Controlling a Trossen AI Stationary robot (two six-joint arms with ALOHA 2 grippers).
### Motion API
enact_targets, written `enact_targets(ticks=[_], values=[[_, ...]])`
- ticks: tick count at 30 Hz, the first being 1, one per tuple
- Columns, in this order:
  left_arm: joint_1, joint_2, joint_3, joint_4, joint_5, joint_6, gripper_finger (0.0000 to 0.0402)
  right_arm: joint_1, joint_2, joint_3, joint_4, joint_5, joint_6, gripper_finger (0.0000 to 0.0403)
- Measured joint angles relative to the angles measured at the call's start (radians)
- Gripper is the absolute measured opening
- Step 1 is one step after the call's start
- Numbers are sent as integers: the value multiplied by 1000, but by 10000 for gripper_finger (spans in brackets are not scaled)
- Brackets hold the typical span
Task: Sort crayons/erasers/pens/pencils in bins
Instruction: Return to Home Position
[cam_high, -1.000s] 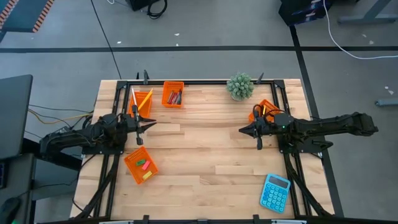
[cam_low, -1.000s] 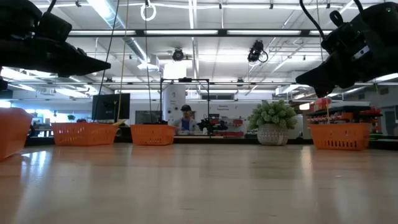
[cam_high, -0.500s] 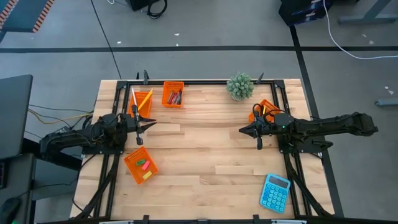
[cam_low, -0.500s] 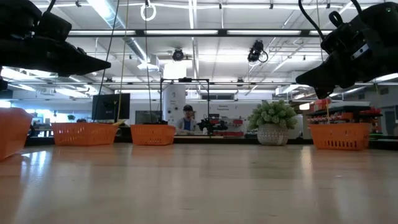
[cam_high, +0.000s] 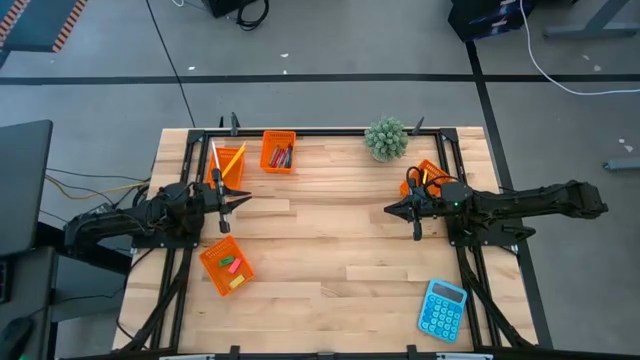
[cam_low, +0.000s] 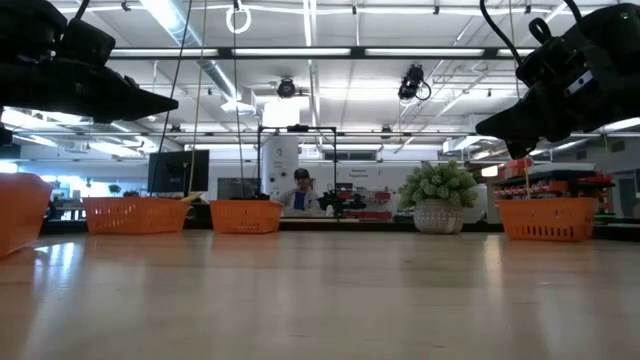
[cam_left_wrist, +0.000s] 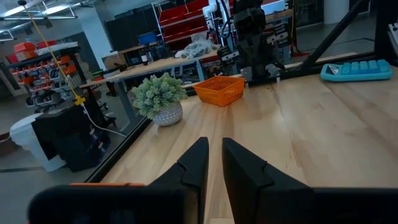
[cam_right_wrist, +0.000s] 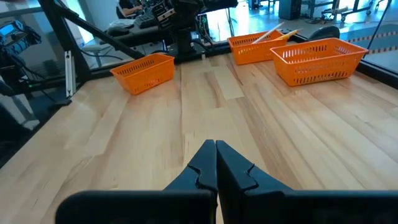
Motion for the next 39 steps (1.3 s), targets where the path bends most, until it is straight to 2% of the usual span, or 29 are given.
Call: enact_targets(ticks=[23,32,39], values=[[0,0,0,0,0,0,58,0,0,0,0,0,0,6],[-81,0,0,1,1,0,56,0,0,0,0,0,0,6],[-89,0,0,1,0,0,51,0,0,0,0,0,0,6]])
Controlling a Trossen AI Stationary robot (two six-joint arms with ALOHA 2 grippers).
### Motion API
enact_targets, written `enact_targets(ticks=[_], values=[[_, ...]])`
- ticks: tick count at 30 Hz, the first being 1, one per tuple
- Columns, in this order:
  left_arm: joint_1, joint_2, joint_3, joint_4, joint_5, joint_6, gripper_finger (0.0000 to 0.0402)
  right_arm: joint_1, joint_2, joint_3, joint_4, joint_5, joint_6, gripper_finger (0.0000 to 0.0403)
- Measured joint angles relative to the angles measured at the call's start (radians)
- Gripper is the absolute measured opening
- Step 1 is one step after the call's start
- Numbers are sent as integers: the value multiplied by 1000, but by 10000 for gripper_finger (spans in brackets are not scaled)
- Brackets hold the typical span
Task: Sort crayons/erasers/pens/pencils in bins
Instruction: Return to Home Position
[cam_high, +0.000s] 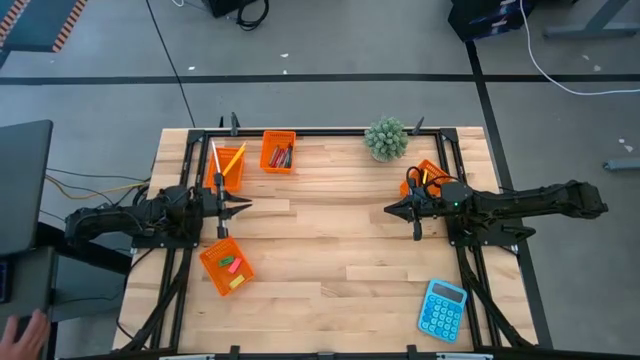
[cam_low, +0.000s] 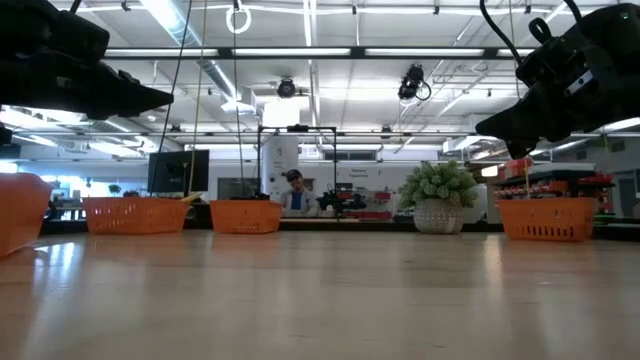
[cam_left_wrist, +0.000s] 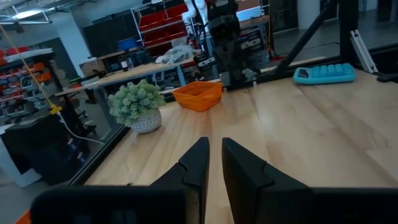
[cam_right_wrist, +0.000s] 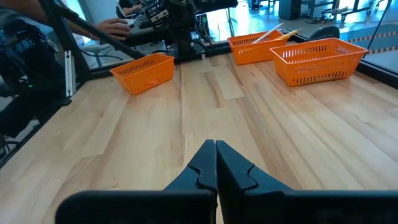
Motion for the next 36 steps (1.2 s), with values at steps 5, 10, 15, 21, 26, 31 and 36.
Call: enact_targets(ticks=[5,10,15,21,26,31,36], values=[[0,0,0,0,0,0,57,0,0,0,0,0,0,6],[0,0,0,0,0,0,58,0,0,0,0,0,0,6],[0,0,0,0,0,0,51,0,0,0,0,0,0,6],[0,0,0,0,0,0,58,0,0,0,0,0,0,6],[0,0,0,0,0,0,61,0,0,0,0,0,0,6],[0,0,0,0,0,0,55,0,0,0,0,0,0,6],[0,0,0,0,0,0,51,0,0,0,0,0,0,6]])
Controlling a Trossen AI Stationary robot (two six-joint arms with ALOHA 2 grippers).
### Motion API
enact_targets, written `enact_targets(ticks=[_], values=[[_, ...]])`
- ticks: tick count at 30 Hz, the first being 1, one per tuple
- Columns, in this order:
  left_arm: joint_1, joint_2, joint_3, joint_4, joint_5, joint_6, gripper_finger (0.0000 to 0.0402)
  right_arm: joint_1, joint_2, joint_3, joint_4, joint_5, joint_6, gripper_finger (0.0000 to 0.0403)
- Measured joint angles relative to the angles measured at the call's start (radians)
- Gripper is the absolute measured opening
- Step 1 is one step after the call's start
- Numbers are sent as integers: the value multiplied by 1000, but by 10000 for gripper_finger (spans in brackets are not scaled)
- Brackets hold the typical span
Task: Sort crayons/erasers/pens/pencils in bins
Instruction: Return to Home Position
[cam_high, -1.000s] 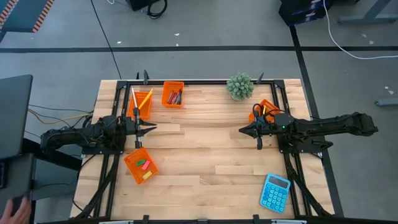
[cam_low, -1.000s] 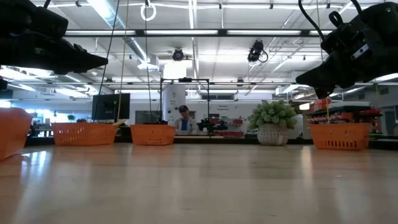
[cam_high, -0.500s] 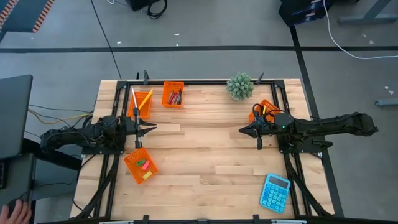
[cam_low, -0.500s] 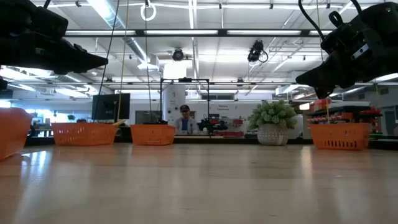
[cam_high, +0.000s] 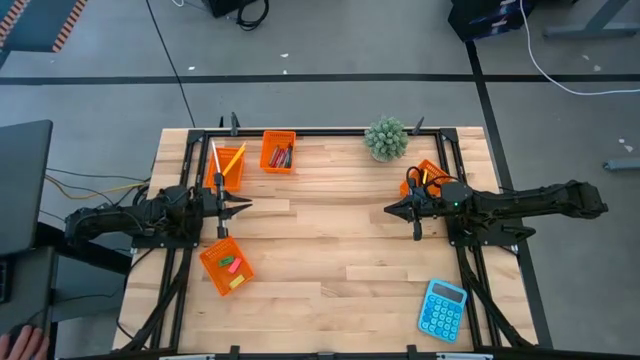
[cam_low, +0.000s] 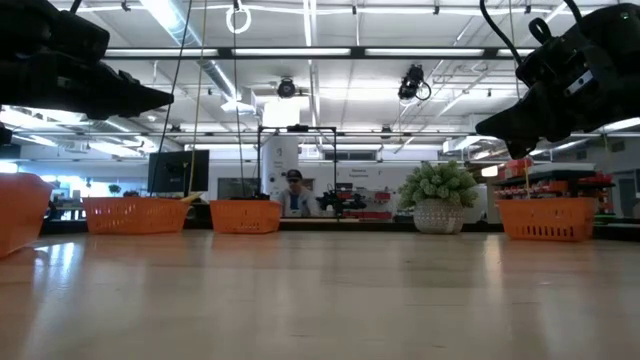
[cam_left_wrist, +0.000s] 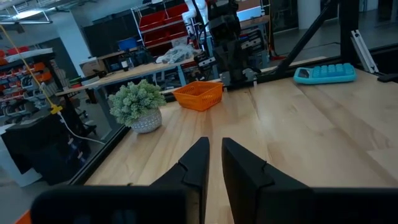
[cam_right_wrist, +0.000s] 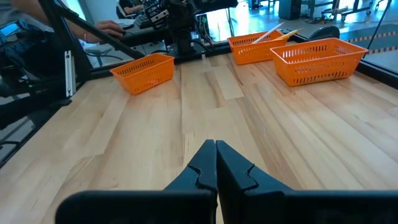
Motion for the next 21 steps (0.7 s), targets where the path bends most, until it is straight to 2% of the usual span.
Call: enact_targets(ticks=[21], values=[[0,0,0,0,0,0,56,0,0,0,0,0,0,6]])
